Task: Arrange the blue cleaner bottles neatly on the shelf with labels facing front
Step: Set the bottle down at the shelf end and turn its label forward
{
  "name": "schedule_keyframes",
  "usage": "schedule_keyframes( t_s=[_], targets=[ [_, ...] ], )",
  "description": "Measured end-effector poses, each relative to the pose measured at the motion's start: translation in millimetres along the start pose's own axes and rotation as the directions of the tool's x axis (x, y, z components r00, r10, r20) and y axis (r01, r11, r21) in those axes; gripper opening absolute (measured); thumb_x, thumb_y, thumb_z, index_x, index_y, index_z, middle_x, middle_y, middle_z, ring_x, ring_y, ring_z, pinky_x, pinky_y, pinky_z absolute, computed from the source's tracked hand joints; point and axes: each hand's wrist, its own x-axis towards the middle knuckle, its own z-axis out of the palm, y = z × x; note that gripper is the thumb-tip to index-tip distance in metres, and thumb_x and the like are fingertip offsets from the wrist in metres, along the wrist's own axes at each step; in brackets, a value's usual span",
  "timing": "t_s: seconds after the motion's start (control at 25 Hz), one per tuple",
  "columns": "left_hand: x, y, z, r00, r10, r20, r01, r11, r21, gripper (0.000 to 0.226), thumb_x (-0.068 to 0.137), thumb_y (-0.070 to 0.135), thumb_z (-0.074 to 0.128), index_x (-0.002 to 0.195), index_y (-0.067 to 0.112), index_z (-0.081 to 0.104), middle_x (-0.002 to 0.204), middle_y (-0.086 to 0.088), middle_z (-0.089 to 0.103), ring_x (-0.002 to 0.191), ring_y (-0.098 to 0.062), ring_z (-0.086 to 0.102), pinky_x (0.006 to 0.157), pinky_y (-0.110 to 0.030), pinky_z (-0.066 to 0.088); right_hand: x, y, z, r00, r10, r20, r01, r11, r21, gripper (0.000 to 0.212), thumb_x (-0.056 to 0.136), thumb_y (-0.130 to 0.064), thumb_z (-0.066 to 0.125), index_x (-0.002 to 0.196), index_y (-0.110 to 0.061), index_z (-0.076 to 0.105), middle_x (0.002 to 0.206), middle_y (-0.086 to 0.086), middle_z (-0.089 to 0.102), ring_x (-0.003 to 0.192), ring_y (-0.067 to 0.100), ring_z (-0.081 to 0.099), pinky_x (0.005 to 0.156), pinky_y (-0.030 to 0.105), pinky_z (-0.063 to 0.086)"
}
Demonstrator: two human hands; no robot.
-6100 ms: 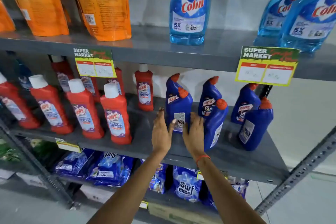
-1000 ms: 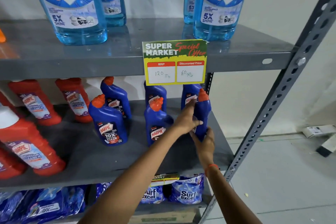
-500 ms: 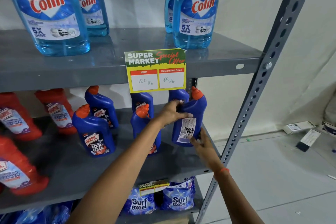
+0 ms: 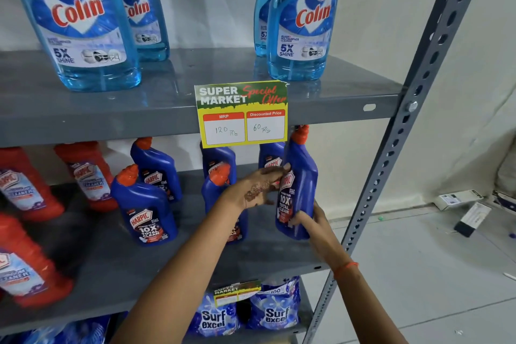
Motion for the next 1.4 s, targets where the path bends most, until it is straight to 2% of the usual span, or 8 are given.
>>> schedule_keyframes(
  t_s=[0.08,0.24,0.36,0.48,0.64,0.8,1.04,1.4],
  targets=[
    [2.3,-1.6,-2.1,0.999,0.015,0.042,-0.016,1.000,0.009,0.040,0.073,0.035,0.070,0.108,0.018,0.062,0.109,-0.006,0.067,0.106,-0.023,0.060,0.097,-0.051,0.043,2.7,5.6,-3.3,0.998,0.056,-0.007,-0.055,0.994,0.095,0.066,0.054,-0.033,0.068,0.116,-0.018,0.053,0.104,0.006,0.066,0.091,0.016,0.065,0.067,0.021,0.056],
    [16.5,-9.6,9.6,0.936,0.180,-0.301,-0.155,0.982,0.107,0.023,0.077,0.014,0.072,0.097,0.014,0.062,0.098,-0.010,0.068,0.088,-0.026,0.065,0.078,-0.037,0.055,19.8,14.6,-7.0,0.995,0.054,-0.082,-0.057,0.998,-0.037,0.046,0.085,-0.005,0.060,0.127,-0.013,0.044,0.111,0.006,0.062,0.101,0.019,0.061,0.070,0.019,0.059],
    [28.0,-28.2,10.5,0.838,0.273,-0.472,-0.258,0.961,0.098,0.029,0.070,0.009,0.078,0.086,0.020,0.058,0.086,-0.002,0.068,0.077,-0.019,0.067,0.064,-0.026,0.056,41.0,16.8,-6.3,0.987,0.017,-0.161,-0.041,0.988,-0.151,0.037,0.085,0.014,0.048,0.118,-0.001,0.043,0.107,0.014,0.056,0.094,0.021,0.058,0.065,0.015,0.056],
    [35.4,-48.4,8.3,0.778,0.315,-0.543,-0.269,0.949,0.165,0.033,0.069,0.009,0.079,0.087,0.024,0.055,0.089,-0.005,0.068,0.079,-0.019,0.067,0.069,-0.027,0.057,60.0,20.2,-1.9,0.980,0.029,-0.199,-0.079,0.966,-0.245,0.040,0.080,0.019,0.042,0.115,-0.001,0.043,0.104,0.017,0.056,0.096,0.029,0.058,0.071,0.025,0.055],
    [34.8,-68.8,7.2,0.755,0.364,-0.545,-0.356,0.926,0.125,0.029,0.073,0.006,0.075,0.091,0.018,0.055,0.091,-0.007,0.068,0.083,-0.019,0.067,0.073,-0.028,0.056,72.2,30.9,-2.0,0.975,-0.001,-0.222,-0.082,0.927,-0.365,0.037,0.081,0.014,0.045,0.116,0.003,0.043,0.098,0.014,0.056,0.091,0.024,0.055,0.074,0.032,0.050],
    [36.0,-82.1,2.6,0.788,0.337,-0.515,-0.335,0.937,0.100,0.040,0.070,0.017,0.076,0.104,0.012,0.055,0.104,-0.013,0.066,0.095,-0.025,0.066,0.083,-0.034,0.056,74.3,40.5,-0.9,0.969,-0.001,-0.247,-0.084,0.938,-0.335,0.036,0.082,0.017,0.043,0.117,0.007,0.045,0.099,0.013,0.055,0.091,0.020,0.053,0.069,0.016,0.053],
    [30.3,-111.4,-4.2,0.865,0.212,-0.455,-0.207,0.976,0.060,0.032,0.077,0.015,0.072,0.105,0.019,0.058,0.110,-0.013,0.066,0.102,-0.025,0.063,0.089,-0.034,0.051,64.3,55.5,-7.2,0.959,0.111,-0.260,-0.217,0.878,-0.426,0.030,0.087,0.001,0.046,0.117,0.000,0.048,0.112,0.024,0.060,0.102,0.036,0.058,0.090,0.052,0.050],
    [1.2,-126.5,15.5,0.873,0.226,-0.432,-0.014,0.898,0.441,0.035,0.070,0.015,0.078,0.099,0.002,0.064,0.097,-0.011,0.071,0.088,-0.020,0.066,0.074,-0.027,0.054,21.3,51.2,-8.6,0.894,0.179,-0.410,-0.330,0.883,-0.333,0.036,0.081,0.007,0.040,0.112,-0.006,0.052,0.109,0.018,0.065,0.099,0.033,0.062,0.087,0.048,0.053]
  ],
)
